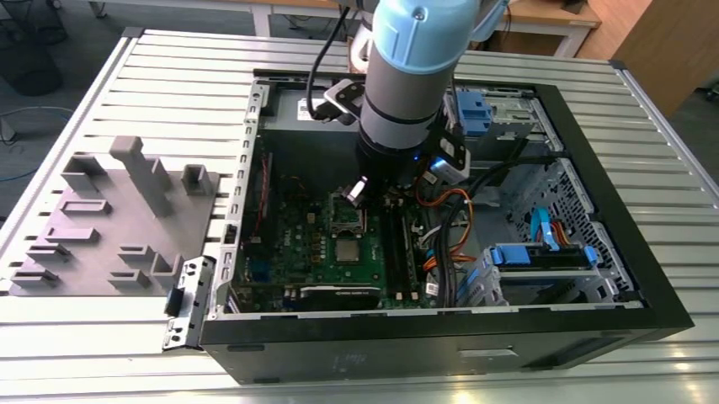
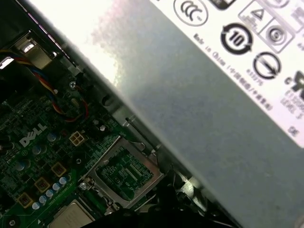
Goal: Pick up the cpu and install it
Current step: 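Close the cpu cover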
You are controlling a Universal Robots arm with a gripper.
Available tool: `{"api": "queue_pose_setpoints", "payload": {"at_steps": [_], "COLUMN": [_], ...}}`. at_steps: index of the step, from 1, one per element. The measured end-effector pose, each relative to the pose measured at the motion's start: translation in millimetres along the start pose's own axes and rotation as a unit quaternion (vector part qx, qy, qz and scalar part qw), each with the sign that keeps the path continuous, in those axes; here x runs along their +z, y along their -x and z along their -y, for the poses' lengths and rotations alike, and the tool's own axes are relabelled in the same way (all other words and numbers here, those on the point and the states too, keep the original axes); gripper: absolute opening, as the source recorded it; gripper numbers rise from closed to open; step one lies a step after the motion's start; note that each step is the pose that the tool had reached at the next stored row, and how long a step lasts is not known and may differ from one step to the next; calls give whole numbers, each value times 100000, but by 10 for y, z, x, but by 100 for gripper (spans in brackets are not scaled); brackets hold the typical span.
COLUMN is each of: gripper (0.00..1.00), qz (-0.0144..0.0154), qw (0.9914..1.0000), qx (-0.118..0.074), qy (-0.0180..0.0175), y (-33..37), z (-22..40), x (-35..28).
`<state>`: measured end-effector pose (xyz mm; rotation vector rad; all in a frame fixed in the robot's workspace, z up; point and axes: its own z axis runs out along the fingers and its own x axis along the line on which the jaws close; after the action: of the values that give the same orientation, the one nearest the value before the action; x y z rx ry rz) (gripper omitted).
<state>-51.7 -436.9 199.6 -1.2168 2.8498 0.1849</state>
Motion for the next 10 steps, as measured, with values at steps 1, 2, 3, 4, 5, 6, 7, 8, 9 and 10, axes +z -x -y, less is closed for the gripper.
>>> {"api": "queue_pose_setpoints", "payload": {"at_steps": [1,2,3,4,5,6,7,8,9,10], "gripper": [11,11,11,11,11,11,11,11,11,11], "qz": [37,84,132,189,255,329,400,467,525,583], "qw": [100000,100000,100000,100000,99999,99999,99998,99998,99997,99996], "qx": [-11,-24,-38,-48,-63,-80,-89,-102,-116,-130], "qy": [-35,-87,-139,-194,-256,-329,-396,-467,-533,-599], "y": [-3,-8,-14,-20,-26,-33,-39,-46,-51,-57], "z": [-3,-8,-15,-22,-28,-35,-42,-49,-56,-62], "x": [0,-1,-1,-2,-2,-4,-5,-7,-10,-13]}}
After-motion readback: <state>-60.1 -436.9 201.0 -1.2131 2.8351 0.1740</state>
